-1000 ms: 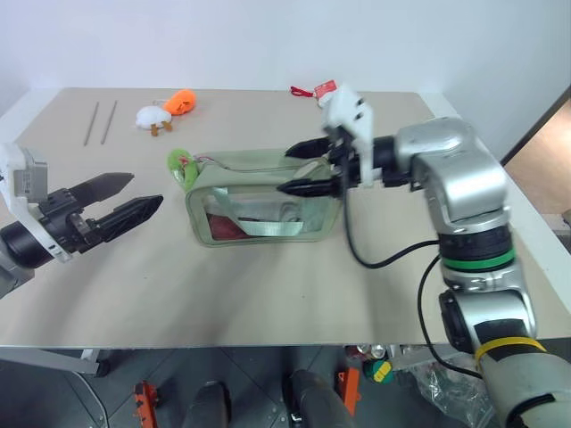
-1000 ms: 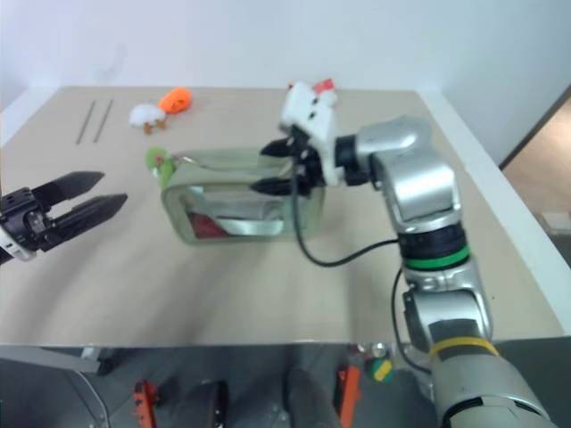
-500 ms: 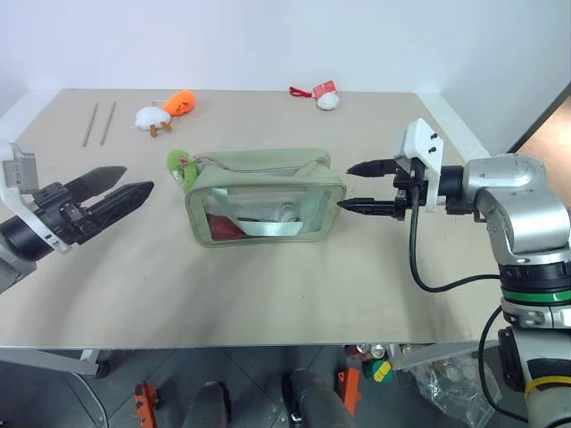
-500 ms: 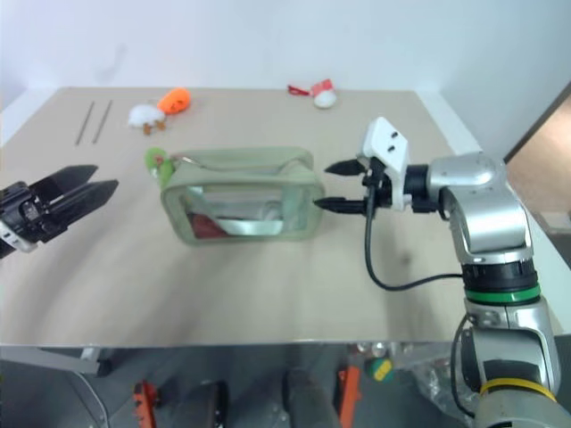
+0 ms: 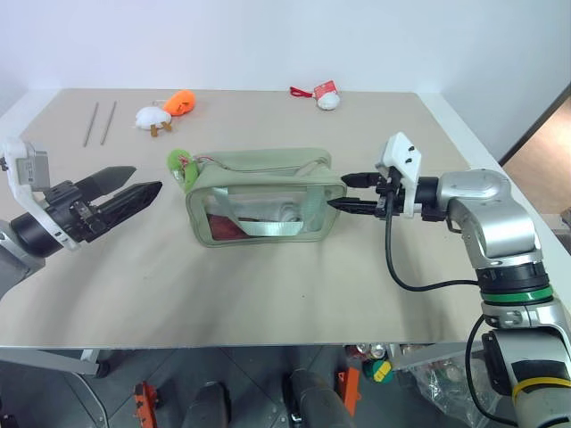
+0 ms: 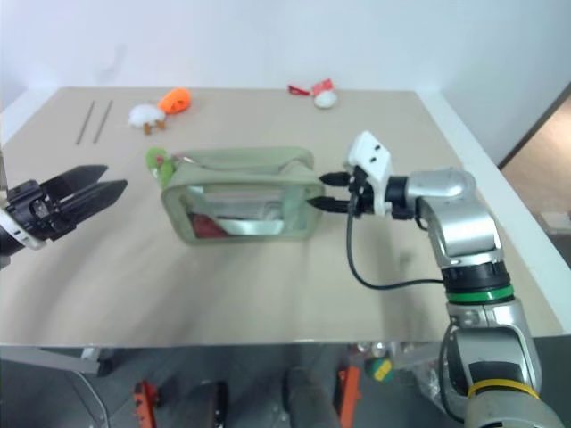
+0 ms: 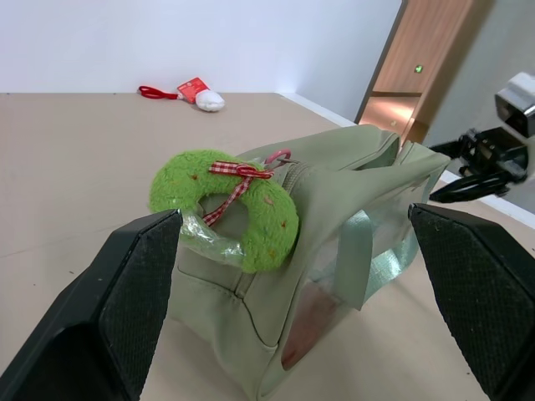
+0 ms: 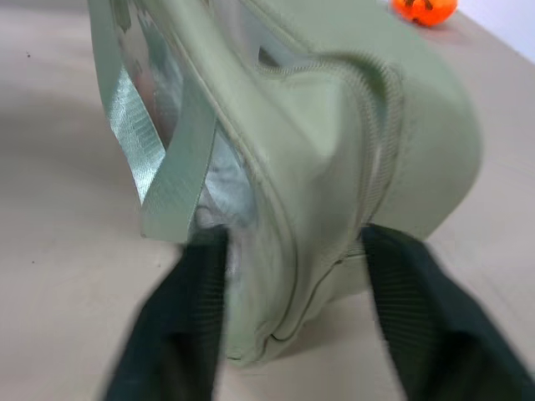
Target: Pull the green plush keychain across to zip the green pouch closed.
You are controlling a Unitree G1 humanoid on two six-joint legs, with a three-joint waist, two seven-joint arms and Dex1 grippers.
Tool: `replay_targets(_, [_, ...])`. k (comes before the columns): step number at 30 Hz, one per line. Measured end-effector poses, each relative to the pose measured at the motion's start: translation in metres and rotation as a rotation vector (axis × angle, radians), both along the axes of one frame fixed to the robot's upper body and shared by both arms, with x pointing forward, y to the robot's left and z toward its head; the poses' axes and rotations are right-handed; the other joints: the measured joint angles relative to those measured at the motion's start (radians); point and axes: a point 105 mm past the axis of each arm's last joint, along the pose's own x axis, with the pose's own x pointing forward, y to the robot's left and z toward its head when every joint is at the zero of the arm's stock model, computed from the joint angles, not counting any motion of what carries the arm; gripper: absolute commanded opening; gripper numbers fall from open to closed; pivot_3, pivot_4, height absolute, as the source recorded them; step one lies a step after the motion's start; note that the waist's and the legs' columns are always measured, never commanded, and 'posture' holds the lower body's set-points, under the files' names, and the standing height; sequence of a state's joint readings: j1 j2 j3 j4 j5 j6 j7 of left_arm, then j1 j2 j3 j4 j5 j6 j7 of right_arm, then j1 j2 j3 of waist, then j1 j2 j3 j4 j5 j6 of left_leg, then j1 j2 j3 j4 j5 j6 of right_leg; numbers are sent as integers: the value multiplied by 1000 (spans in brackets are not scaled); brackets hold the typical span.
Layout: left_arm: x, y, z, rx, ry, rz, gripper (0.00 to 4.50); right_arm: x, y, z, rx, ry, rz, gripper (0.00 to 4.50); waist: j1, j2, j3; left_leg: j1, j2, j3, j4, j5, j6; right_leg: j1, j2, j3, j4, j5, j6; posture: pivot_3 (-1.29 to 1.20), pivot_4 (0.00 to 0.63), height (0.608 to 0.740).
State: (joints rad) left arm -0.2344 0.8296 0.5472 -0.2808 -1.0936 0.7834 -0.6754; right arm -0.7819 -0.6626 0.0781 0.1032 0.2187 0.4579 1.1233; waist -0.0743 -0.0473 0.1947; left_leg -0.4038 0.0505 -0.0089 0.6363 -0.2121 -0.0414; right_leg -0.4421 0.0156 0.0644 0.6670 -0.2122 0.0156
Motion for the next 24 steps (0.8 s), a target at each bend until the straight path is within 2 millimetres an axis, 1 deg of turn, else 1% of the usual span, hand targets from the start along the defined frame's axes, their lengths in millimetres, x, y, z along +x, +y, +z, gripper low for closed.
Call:
replay_targets(2, [2, 2, -2, -8, 8, 13, 4500, 2, 1, -1, 7, -4, -5, 869, 0, 0, 0, 0, 0, 0, 0, 0, 0, 0, 0, 0, 0, 0, 0, 0, 150, 740])
replay_targets(3, [2, 3, -3, -10, 10, 18, 4500, 2, 1, -1, 8, -5, -7, 526, 0, 0, 0, 0, 0, 0, 0, 0, 0, 0, 0, 0, 0, 0, 0, 0, 150, 740])
replay_targets(6, [6, 6, -8, -20, 27, 38, 4500, 3, 0, -1, 10, -10, -9, 31, 0, 0, 0, 0, 0, 0, 0, 0, 0, 0, 0, 0, 0, 0, 0, 0, 150, 740])
replay_targets(8, [15, 7, -24, -2, 76, 85, 4500, 3, 1, -2, 13, -19, -7, 31, 0, 0, 0, 0, 0, 0, 0, 0, 0, 0, 0, 0, 0, 1, 0, 0, 150, 740])
replay_targets(11, [22, 8, -37, -6, 114, 114, 4500, 3, 0, -6, 13, -18, -18, 31, 0, 0, 0, 0, 0, 0, 0, 0, 0, 0, 0, 1, 0, 1, 1, 0, 150, 740])
replay_targets(17, [28, 8, -38, -22, 113, 134, 4500, 3, -1, -9, 13, -11, -23, 31, 2, 0, 0, 1, 0, 0, 1, 0, 0, 1, 0, 1, 0, 1, 1, 0, 150, 740])
replay_targets(18, [35, 11, -38, -51, 116, 157, 4500, 1, -1, -10, 11, -10, -21, 31, 1, 0, 0, 1, 0, 0, 1, 0, 0, 1, 0, 1, 0, 2, 1, 0, 150, 740])
replay_targets(20, [41, 14, -36, -79, 118, 180, 4500, 1, -1, -11, 11, -8, -21, 31, 1, -1, 0, 1, 0, 0, 2, 0, 0, 1, 0, 1, 0, 2, 1, 0, 150, 740])
replay_targets(24, [55, 11, -28, -174, 113, 184, 4500, 0, -1, -12, 9, -12, -24, 31, 2, -1, -1, 1, 0, 0, 3, 1, 0, 2, 0, 1, 0, 3, 2, 0, 150, 740])
